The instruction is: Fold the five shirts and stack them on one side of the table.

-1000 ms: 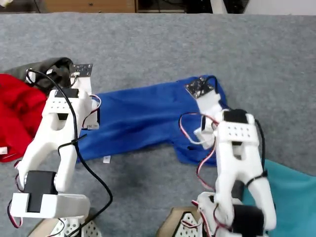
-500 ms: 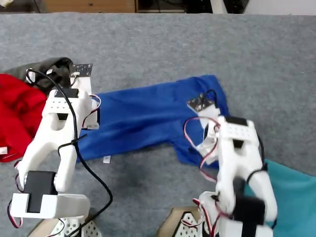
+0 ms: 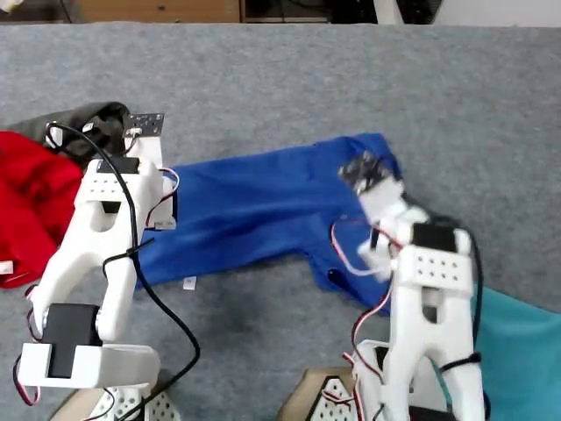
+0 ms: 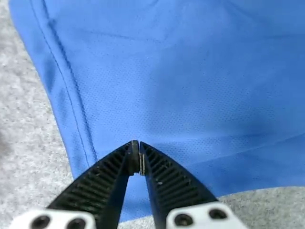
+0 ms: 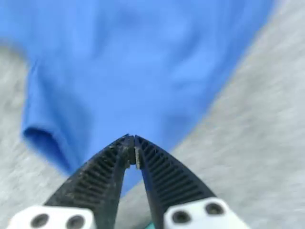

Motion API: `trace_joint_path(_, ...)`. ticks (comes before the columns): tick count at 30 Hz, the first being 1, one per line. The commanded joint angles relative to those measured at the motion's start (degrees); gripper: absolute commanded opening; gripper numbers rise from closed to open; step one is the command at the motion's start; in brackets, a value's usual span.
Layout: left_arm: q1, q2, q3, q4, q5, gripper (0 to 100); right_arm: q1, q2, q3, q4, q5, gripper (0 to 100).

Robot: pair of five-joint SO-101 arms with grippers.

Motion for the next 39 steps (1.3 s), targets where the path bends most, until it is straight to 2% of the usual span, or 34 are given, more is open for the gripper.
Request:
trace_joint_path(1, 0.09, -0.13, -1.76, -2.29, 2.37, 2, 0.75, 7.43, -12.26, -3.96, 0.09, 0.5)
trace_joint_path(4, 0.44, -0.13, -1.85, -4.31, 4.66, 2, 0.75, 19.56, -20.97, -5.71, 0.09, 0.5)
trace_joint_path(11, 0.44, 1.27, -0.09, -6.68, 4.57, 2, 0.66, 50.68, -42.42, -5.98, -2.73, 0.5)
trace_joint_path(15, 0.09, 6.81, 0.44, -10.29, 4.75, 2, 0.57, 65.1, -55.78, -5.71, -2.73, 0.5)
trace_joint_path(19, 0.35, 13.49, -1.67, -10.29, 4.75, 2, 0.92, 74.24, -67.65, -5.54, -2.73, 0.5)
trace_joint_path(26, -2.02, 14.64, -5.01, -10.64, 4.92, 2, 0.75, 79.34, -79.96, -5.27, -2.64, 0.5)
trace_joint_path(32, -4.66, 14.73, -8.18, -10.37, 4.92, 2, 0.75, 77.14, -84.09, 5.27, -2.37, 0.5)
trace_joint_path(39, -4.31, 14.64, -11.87, -10.02, 4.92, 2, 1.01, 69.23, -85.32, 14.15, -2.2, 0.5)
